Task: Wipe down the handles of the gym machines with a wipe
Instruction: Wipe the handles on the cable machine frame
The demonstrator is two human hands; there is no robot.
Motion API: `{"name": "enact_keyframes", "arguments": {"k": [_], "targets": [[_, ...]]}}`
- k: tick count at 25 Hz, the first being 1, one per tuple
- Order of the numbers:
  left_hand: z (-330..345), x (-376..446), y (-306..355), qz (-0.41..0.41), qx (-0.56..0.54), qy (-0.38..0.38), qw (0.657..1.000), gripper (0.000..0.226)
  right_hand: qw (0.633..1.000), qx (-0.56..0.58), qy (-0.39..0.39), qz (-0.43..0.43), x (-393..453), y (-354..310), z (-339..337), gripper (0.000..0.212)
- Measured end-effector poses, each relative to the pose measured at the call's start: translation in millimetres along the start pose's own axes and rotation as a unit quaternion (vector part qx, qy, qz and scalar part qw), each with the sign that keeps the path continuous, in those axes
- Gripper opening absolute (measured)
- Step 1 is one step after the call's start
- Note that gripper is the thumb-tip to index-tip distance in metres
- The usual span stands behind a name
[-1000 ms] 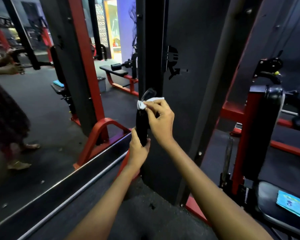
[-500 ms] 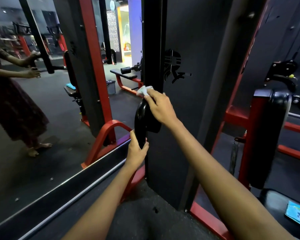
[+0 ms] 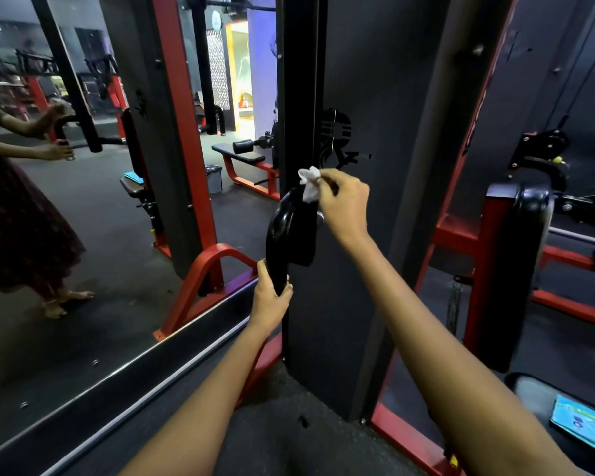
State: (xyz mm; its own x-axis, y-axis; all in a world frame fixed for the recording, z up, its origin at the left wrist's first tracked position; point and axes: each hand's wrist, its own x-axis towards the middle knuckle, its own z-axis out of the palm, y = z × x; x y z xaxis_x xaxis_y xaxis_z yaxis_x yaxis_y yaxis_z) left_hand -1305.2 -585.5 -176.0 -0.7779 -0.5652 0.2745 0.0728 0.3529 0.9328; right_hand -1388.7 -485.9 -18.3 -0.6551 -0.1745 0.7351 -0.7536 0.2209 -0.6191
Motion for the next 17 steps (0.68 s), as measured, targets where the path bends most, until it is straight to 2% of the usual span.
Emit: {"name": "enact_keyframes", "arguments": {"k": [5, 8, 12, 15, 17], "targets": [[2, 0, -1, -0.001, 0.001, 0.001, 1.0, 0.046, 0.992, -0.046, -0.107, -0.044, -10, 3, 26, 0.026], [1, 1, 0, 0.005, 0.009, 0.009, 1.0, 0.048, 0.986, -0.074, -0.141, -0.054, -7, 6, 27, 0.028], [1, 1, -2, 0.002, 0.009, 0.003, 1.0, 0.046, 0.981, -0.085, -0.176, 0.022, 8, -3, 26, 0.025], [1, 1, -3, 0.011, 0.016, 0.009, 1.0, 0.044, 0.975, -0.073, -0.209, -0.027, -6, -7, 16, 0.023], [1, 0, -2, 0.009, 0.018, 0.011, 1.0, 0.045, 0.976, -0.079, -0.201, -0.016, -2, -6, 14, 0.021]]}}
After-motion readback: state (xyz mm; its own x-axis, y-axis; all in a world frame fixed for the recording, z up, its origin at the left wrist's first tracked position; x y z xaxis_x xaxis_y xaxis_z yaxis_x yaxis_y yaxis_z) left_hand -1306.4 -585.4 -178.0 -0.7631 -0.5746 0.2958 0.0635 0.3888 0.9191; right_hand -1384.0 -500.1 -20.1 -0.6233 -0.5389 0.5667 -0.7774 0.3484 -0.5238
